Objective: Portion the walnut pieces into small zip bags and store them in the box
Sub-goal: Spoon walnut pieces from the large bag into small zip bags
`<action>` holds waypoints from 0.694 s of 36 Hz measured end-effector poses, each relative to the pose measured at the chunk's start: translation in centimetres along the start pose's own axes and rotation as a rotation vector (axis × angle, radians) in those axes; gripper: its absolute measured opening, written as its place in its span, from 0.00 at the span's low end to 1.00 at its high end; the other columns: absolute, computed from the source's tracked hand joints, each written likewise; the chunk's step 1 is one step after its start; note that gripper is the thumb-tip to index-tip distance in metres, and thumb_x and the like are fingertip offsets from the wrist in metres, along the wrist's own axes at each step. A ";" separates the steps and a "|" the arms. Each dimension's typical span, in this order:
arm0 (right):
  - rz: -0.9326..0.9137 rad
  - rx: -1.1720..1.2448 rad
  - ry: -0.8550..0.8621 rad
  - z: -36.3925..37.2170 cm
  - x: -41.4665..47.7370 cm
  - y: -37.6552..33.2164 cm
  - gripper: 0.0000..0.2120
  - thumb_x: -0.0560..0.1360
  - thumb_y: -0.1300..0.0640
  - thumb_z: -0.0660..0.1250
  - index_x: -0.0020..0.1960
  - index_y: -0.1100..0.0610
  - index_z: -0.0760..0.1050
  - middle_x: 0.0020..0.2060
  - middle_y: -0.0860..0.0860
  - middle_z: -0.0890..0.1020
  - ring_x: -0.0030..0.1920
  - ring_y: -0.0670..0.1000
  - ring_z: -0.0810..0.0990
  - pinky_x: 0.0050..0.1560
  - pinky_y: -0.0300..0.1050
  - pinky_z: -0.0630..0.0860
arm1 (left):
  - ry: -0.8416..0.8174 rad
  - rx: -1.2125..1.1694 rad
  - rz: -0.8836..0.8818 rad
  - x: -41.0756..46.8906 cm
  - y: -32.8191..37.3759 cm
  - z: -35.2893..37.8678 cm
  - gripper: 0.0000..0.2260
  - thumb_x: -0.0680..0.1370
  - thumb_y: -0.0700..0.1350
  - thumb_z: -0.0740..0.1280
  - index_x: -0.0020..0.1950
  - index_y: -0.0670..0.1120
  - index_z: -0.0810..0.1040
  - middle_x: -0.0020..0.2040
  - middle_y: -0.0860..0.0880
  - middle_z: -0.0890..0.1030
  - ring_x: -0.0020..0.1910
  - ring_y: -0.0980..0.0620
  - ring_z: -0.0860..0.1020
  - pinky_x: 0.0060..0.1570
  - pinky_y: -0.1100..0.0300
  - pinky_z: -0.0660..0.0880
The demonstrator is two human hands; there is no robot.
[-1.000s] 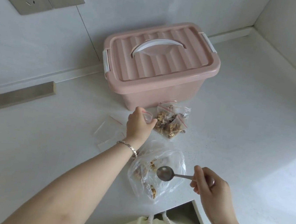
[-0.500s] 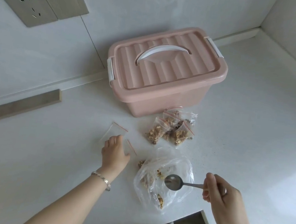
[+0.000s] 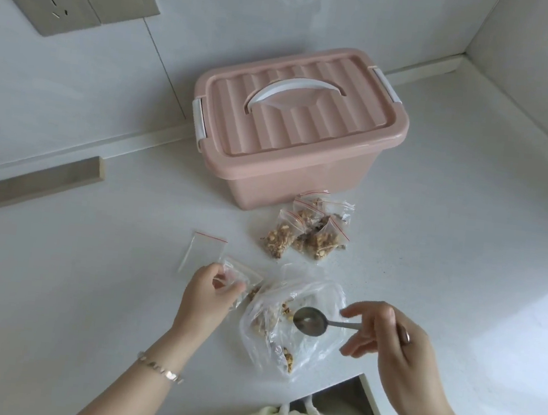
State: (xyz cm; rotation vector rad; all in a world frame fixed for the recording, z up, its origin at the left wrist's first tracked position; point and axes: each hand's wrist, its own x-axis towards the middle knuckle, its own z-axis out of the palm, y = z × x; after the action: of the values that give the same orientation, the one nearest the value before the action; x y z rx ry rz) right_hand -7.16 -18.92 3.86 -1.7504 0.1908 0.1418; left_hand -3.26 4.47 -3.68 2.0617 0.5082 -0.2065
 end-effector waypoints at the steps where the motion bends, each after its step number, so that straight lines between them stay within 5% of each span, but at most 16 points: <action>1: 0.009 0.029 -0.018 0.1 0.0 -0.5 0.20 0.69 0.38 0.53 0.32 0.48 0.77 0.33 0.56 0.81 0.28 0.51 0.81 0.31 0.40 0.76 | -0.011 -0.064 0.018 -0.9 1.1 -0.1 0.09 0.71 0.42 0.71 0.36 0.43 0.72 0.31 0.54 0.77 0.30 0.56 0.74 0.31 0.66 0.67; 3: 0.013 0.032 -0.021 0.6 0.2 -1.1 0.23 0.74 0.39 0.55 0.32 0.53 0.74 0.25 0.55 0.77 0.25 0.49 0.77 0.29 0.37 0.73 | -0.069 -0.197 0.056 -2.5 3.4 -0.3 0.11 0.72 0.40 0.70 0.34 0.43 0.69 0.25 0.56 0.74 0.25 0.60 0.70 0.28 0.70 0.65; 6: 0.051 0.048 -0.023 1.2 0.8 -1.6 0.19 0.77 0.47 0.55 0.33 0.55 0.75 0.21 0.48 0.67 0.24 0.46 0.67 0.27 0.34 0.65 | -0.216 -0.350 0.124 -4.5 6.0 -0.8 0.13 0.72 0.40 0.72 0.33 0.48 0.70 0.30 0.52 0.74 0.30 0.58 0.72 0.32 0.72 0.67; 9: 0.054 0.050 -0.058 1.6 1.3 -2.3 0.13 0.77 0.54 0.60 0.38 0.54 0.79 0.19 0.43 0.70 0.24 0.41 0.68 0.29 0.30 0.64 | -0.364 -0.358 0.201 -5.6 7.7 -1.1 0.13 0.71 0.43 0.73 0.34 0.49 0.69 0.32 0.55 0.77 0.34 0.62 0.75 0.38 0.73 0.69; 13: 0.011 0.186 -0.168 1.6 0.8 -4.2 0.09 0.73 0.56 0.61 0.44 0.59 0.79 0.17 0.44 0.73 0.22 0.39 0.72 0.29 0.25 0.66 | -0.380 -0.165 0.288 -5.9 8.8 -1.3 0.07 0.73 0.42 0.70 0.41 0.42 0.73 0.39 0.55 0.82 0.41 0.60 0.79 0.46 0.67 0.73; 16: 0.020 0.224 -0.186 1.4 0.6 -4.1 0.08 0.73 0.56 0.63 0.42 0.58 0.79 0.17 0.44 0.72 0.21 0.38 0.71 0.27 0.26 0.66 | -0.376 -0.030 0.328 -5.6 8.8 -1.5 0.05 0.73 0.48 0.70 0.42 0.50 0.75 0.43 0.51 0.82 0.44 0.55 0.80 0.49 0.56 0.75; 20: 0.040 0.146 -0.190 1.1 0.4 -3.2 0.05 0.72 0.62 0.69 0.39 0.61 0.81 0.18 0.44 0.73 0.22 0.40 0.69 0.28 0.26 0.64 | -0.432 0.090 0.365 -5.6 8.7 -1.6 0.14 0.68 0.58 0.68 0.41 0.49 0.70 0.39 0.48 0.77 0.42 0.48 0.76 0.46 0.51 0.73; 22: 0.051 0.177 -0.181 1.1 0.3 -3.1 0.07 0.73 0.66 0.66 0.38 0.63 0.80 0.17 0.44 0.74 0.21 0.40 0.72 0.28 0.26 0.66 | -0.396 0.089 0.396 -5.7 8.6 -1.2 0.10 0.71 0.52 0.71 0.40 0.56 0.70 0.38 0.53 0.74 0.41 0.56 0.73 0.45 0.63 0.70; 25: 0.077 0.203 -0.118 1.2 0.2 -2.8 0.07 0.73 0.65 0.67 0.37 0.62 0.81 0.19 0.46 0.77 0.22 0.40 0.73 0.28 0.26 0.67 | -0.067 0.158 0.540 -6.2 8.7 -0.4 0.16 0.69 0.49 0.71 0.50 0.62 0.68 0.47 0.59 0.70 0.49 0.62 0.69 0.51 0.73 0.65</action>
State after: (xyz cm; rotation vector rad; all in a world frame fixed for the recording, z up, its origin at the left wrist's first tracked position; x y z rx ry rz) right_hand -6.36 -17.28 6.34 -1.5291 0.1802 0.2716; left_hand -5.11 -0.71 5.48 2.2554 -0.1191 0.0073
